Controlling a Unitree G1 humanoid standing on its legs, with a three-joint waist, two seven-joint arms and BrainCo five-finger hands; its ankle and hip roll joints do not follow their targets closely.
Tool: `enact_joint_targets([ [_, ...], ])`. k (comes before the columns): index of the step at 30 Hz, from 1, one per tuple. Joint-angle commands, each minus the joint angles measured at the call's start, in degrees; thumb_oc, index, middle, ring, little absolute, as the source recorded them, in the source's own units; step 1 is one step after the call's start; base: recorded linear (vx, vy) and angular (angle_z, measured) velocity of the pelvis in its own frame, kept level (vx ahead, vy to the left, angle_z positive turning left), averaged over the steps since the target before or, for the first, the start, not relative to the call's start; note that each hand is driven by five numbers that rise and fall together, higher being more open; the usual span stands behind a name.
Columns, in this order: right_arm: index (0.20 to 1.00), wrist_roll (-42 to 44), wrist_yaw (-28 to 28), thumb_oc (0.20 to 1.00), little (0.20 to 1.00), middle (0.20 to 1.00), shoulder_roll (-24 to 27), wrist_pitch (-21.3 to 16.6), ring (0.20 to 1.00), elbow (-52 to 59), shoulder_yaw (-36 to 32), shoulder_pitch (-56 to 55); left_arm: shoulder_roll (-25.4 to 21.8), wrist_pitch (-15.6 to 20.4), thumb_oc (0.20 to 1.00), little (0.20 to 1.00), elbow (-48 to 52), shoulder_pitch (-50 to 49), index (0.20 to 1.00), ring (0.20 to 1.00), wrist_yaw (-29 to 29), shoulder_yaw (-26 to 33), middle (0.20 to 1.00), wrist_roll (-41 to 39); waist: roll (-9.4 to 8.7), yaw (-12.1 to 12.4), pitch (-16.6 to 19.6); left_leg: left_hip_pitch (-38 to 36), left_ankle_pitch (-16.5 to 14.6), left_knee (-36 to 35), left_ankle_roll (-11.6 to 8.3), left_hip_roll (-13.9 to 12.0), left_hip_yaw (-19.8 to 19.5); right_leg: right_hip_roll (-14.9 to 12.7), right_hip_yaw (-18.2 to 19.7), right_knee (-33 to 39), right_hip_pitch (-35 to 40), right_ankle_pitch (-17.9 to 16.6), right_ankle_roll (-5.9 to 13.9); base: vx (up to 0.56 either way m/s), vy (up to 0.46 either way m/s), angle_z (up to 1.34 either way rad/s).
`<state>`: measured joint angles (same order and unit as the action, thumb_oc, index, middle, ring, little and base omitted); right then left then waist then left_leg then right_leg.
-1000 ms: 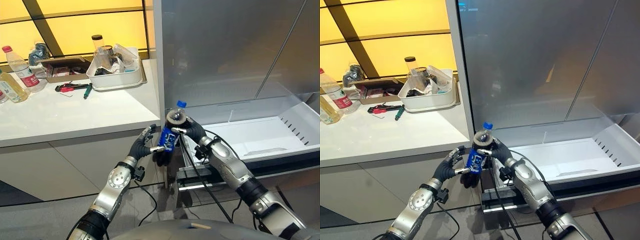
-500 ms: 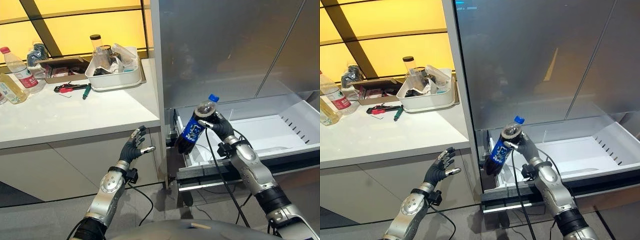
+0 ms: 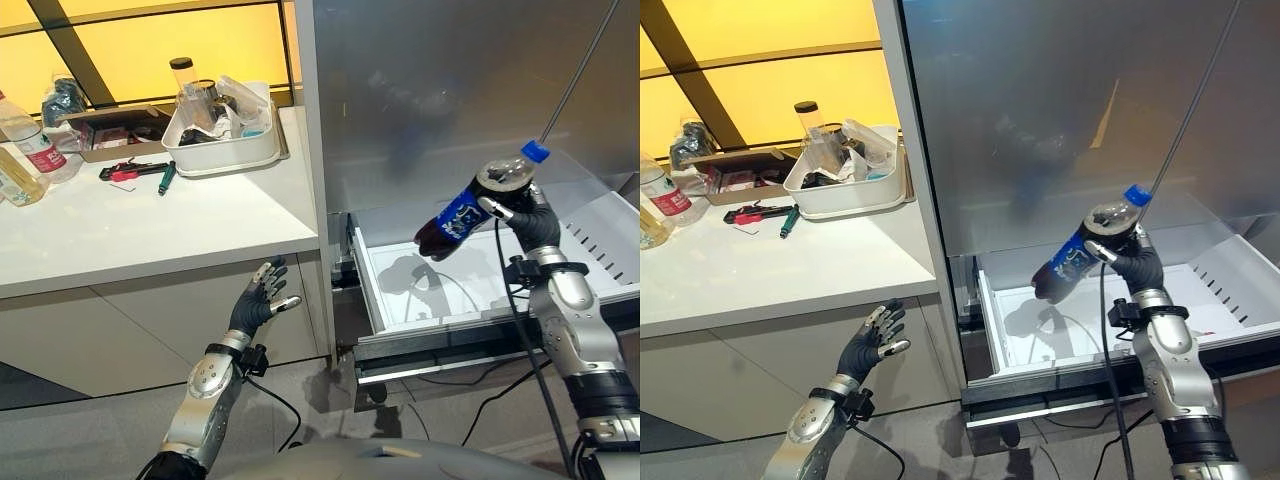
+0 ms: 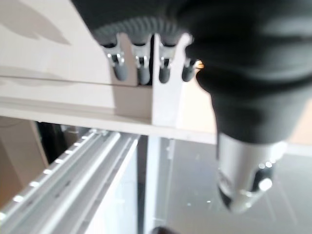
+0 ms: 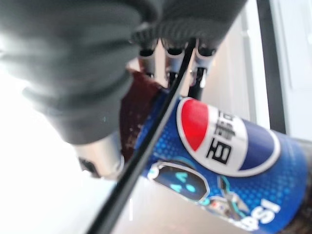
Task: Take the drinks into the refrigerator
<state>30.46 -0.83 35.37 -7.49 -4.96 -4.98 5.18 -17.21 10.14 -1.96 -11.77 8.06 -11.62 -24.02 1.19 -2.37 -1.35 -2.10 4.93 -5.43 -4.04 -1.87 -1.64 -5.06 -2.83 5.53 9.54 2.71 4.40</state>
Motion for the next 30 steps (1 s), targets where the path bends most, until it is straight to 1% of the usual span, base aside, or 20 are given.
enact_joint_targets([
  [1,0.2,-3.38,2.04,0.2,0.2,0.2,3.17,-6.21,0.2,1.1,-6.29,6.57,-3.53,2.18,1.0,1.0,4.42,0.44,1.0,1.0,1.72,3.18,1.0,-2.6,-2.4,0.25,1.49,-4.32,-9.16,0.43,4.31,2.56,1.47,1.04,0.31,-0.53,-4.07,-2.74,0.8,0.04,-0.004,0.0],
  [2,0.2,-7.13,2.74,0.2,0.2,0.2,4.87,-5.39,0.2,-2.22,-6.05,6.21,-4.77,2.53,1.0,1.0,6.24,-0.51,1.0,1.0,2.03,4.0,1.0,-1.97,-2.53,0.48,1.33,-4.25,-9.17,0.43,4.27,2.54,1.4,1.07,0.27,-0.53,-4.14,-2.71,0.82,0.0,0.0,0.0],
  [5,0.2,-11.33,3.76,0.2,0.2,0.2,7.53,-3.98,0.2,-9.49,-4.29,7.28,-6.93,3.06,1.0,1.0,8.85,-1.46,1.0,1.0,2.42,5.05,1.0,-1.9,-2.58,0.85,1.0,-3.99,-9.08,0.43,4.2,2.6,1.27,1.08,0.16,-0.53,-4.36,-2.78,0.87,0.0,0.0,0.0],
  [6,0.2,-12.15,4.01,0.2,0.2,0.2,8.24,-3.34,0.2,-13.05,-3.38,7.63,-7.82,3.34,1.0,1.0,10.01,-1.81,1.0,1.0,2.68,5.01,1.0,-1.8,-2.61,1.08,0.84,-3.91,-9.01,0.43,4.17,2.62,1.18,1.08,0.1,-0.53,-4.39,-2.8,0.86,0.0,0.0,0.0],
  [9,0.2,-14.29,4.56,0.2,0.2,0.2,10.0,-2.67,0.2,-19.07,-1.36,9.72,-10.1,3.74,1.0,1.0,12.46,-2.8,1.0,1.0,3.08,5.55,1.0,-1.4,-2.51,1.39,0.41,-3.68,-8.9,0.43,4.1,2.67,1.13,1.07,-0.08,-0.53,-4.57,-2.88,0.91,0.0,0.0,0.0],
  [10,0.2,-14.29,4.56,0.2,0.2,0.2,10.0,-2.7,0.2,-19.13,-1.3,9.79,-10.09,3.73,1.0,1.0,12.47,-2.82,1.0,1.0,3.08,5.59,1.0,-1.4,-2.5,1.36,0.4,-3.68,-8.9,0.43,4.1,2.67,1.13,1.07,-0.07,-0.53,-4.57,-2.88,0.91,0.0,0.0,0.0],
  [11,0.2,-16.46,4.65,0.2,0.2,0.2,11.15,-1.93,0.2,-23.36,0.21,11.29,-12.07,4.18,1.0,1.0,13.98,-3.17,1.0,1.0,3.37,5.65,1.0,-0.94,-2.42,1.68,0.06,-3.52,-8.77,0.43,4.03,2.66,0.95,1.01,-0.23,-0.53,-4.75,-2.97,0.96,0.0,0.0,0.0],
  [14,0.2,-21.97,5.34,0.2,0.2,0.2,13.22,-0.89,0.2,-29.25,4.26,14.95,-13.36,4.43,1.0,1.0,14.14,-2.85,1.0,1.0,3.26,4.72,1.0,-0.87,-2.29,1.99,-0.81,-2.83,-8.31,0.43,3.92,2.67,0.62,0.88,-0.63,-0.54,-5.18,-3.14,1.01,0.0,0.0,0.0],
  [15,0.2,-21.96,5.34,0.2,0.2,0.2,13.23,-0.92,0.2,-29.31,4.34,15.04,-13.34,4.43,1.0,1.0,14.13,-2.85,1.0,1.0,3.26,4.76,1.0,-0.87,-2.27,1.93,-0.82,-2.81,-8.3,0.43,3.92,2.67,0.61,0.88,-0.65,-0.54,-5.18,-3.14,1.02,-0.05,0.01,0.03],
  [17,0.2,-28.81,6.27,0.2,0.2,0.2,14.67,0.51,0.2,-32.87,7.87,18.08,-14.02,4.58,1.0,1.0,14.21,-2.66,1.0,1.0,3.06,3.62,1.0,-0.61,-2.15,2.44,-2.02,-1.62,-7.72,0.43,3.9,2.76,0.12,0.72,-1.08,-0.62,-6.08,-3.47,1.05,-0.09,0.012,0.09],
  [19,0.2,-32.76,6.86,0.2,0.2,0.2,15.36,1.14,0.2,-33.75,10.15,19.9,-14.1,4.64,1.0,1.0,13.87,-2.33,1.0,1.0,2.7,3.19,1.0,-0.31,-1.82,2.44,-2.83,-0.77,-7.3,0.43,3.95,2.91,-0.16,0.66,-1.41,-0.77,-6.95,-3.71,1.02,-0.06,0.012,0.16],
  [20,0.2,-32.75,6.86,0.2,0.2,0.2,15.36,1.14,0.2,-33.78,10.19,19.96,-14.08,4.65,1.0,1.0,13.86,-2.33,1.0,1.0,2.71,3.21,1.0,-0.31,-1.81,2.4,-2.81,-0.74,-7.29,0.43,3.95,2.91,-0.18,0.66,-1.42,-0.78,-6.97,-3.71,1.02,-0.09,0.012,0.12],
  [21,0.2,-36.57,7.39,0.2,0.2,0.2,15.13,1.63,0.2,-37.05,13.28,22.23,-14.65,4.81,1.0,1.0,13.25,-1.63,1.0,1.0,2.45,1.93,1.0,0.23,-1.54,2.79,-3.91,0.34,-6.71,0.43,4.02,3.1,-0.58,0.56,-1.69,-0.89,-7.82,-4.01,0.97,-0.09,0.016,0.11],
  [24,0.2,-45.29,7.33,0.2,0.2,0.2,14.84,2.38,0.2,-38.54,18.9,25.03,-15.6,4.85,1.0,1.0,12.31,-0.34,1.0,1.0,2.22,0.39,1.0,1.77,-0.83,3.06,-5.47,1.84,-5.87,0.46,4.05,3.38,-1.08,0.43,-2.02,-1.14,-9.39,-4.53,0.96,-0.1,0.026,0.1],
  [25,0.2,-47.02,7.37,0.2,0.2,0.2,14.43,2.57,0.2,-39.06,20.11,25.53,-15.68,5.04,1.0,1.0,12.0,-0.25,1.0,1.0,1.95,0.22,1.0,2.07,-0.53,3.07,-5.79,2.24,-5.68,0.48,4.07,3.43,-1.22,0.37,-2.14,-1.19,-9.81,-4.67,0.93,-0.07,0.025,0.11],
  [27,0.2,-51.25,7.01,0.2,0.2,0.2,12.93,2.8,0.2,-38.76,22.75,25.88,-15.36,5.12,1.0,1.0,11.19,0.22,1.0,1.0,1.59,-0.34,1.0,2.15,-0.05,3.14,-6.8,3.21,-5.2,0.52,4.09,3.54,-1.43,0.25,-2.2,-1.38,-10.81,-4.96,0.89,-0.08,0.018,0.15],
  [30,0.2,-54.3,6.92,0.2,0.2,0.2,9.94,3.29,0.2,-39.29,24.88,25.71,-14.67,5.24,1.0,1.0,9.61,1.67,1.0,1.0,0.83,-1.75,1.0,2.89,0.66,3.17,-8.47,4.79,-4.43,0.63,4.2,3.83,-1.79,0.07,-2.4,-1.81,-12.44,-5.36,0.8,-0.09,0.022,0.07],
])
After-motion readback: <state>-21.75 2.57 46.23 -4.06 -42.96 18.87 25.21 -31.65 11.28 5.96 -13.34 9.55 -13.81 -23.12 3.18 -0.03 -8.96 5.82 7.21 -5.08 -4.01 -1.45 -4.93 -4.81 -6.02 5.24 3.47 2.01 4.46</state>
